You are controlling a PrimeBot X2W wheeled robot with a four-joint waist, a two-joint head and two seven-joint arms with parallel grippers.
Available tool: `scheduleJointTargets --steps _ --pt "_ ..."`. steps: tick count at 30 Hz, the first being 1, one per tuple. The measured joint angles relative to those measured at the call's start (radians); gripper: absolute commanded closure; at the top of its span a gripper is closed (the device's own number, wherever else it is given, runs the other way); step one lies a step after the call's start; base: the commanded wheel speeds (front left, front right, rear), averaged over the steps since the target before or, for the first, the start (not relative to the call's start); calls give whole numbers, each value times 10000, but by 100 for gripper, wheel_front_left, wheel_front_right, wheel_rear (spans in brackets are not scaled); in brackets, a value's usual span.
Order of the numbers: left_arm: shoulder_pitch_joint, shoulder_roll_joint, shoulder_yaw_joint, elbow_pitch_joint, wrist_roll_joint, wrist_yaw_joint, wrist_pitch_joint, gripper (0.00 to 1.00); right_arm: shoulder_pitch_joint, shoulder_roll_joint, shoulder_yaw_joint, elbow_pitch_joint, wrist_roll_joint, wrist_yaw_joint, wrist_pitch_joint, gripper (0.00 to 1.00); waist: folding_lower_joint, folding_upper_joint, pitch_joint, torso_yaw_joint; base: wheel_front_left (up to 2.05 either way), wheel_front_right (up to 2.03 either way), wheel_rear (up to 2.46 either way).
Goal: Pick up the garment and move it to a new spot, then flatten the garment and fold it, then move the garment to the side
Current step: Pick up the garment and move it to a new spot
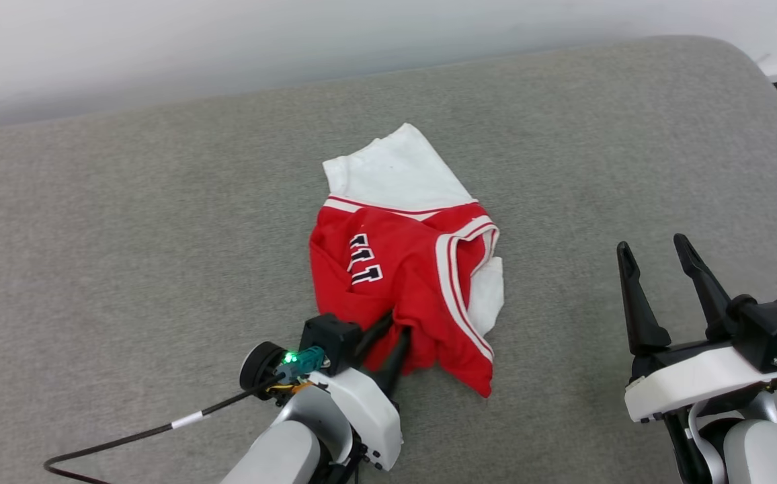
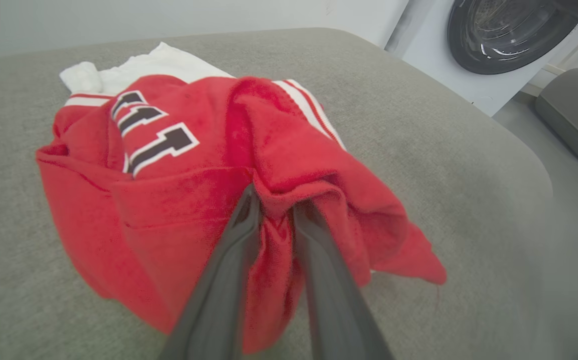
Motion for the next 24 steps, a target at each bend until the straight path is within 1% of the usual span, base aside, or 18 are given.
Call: scheduleJointTargets --steps 2,5,9,15,19,24 --pt "-1 -35 -125 -8 128 -4 -188 0 -38 -2 -48 77 -29 0 -10 0 0 -1 3 162 0 0 0" --pt "-95 -29 -136 -173 376 36 -777 0 -43 -2 -82 153 -128 0 -10 0 0 0 -101 403 0 0 0" --pt "-269 -23 23 -533 604 268 -1453 0 -23 -2 -111 196 -217 0 52 0 0 0 -442 672 0 0 0" --pt "-259 130 702 -917 591 913 -1852 0 252 0 -267 121 -288 0 267 0 0 0 -994 1121 0 0 0" --pt "38 408 1384 -943 399 1390 -1956 0 482 0 -391 19 -345 0 372 0 0 0 -1305 1405 0 0 0" --pt "762 924 2295 -1051 163 1956 -2042 0 820 0 -447 -109 -357 0 525 0 0 0 -1631 1621 0 0 0"
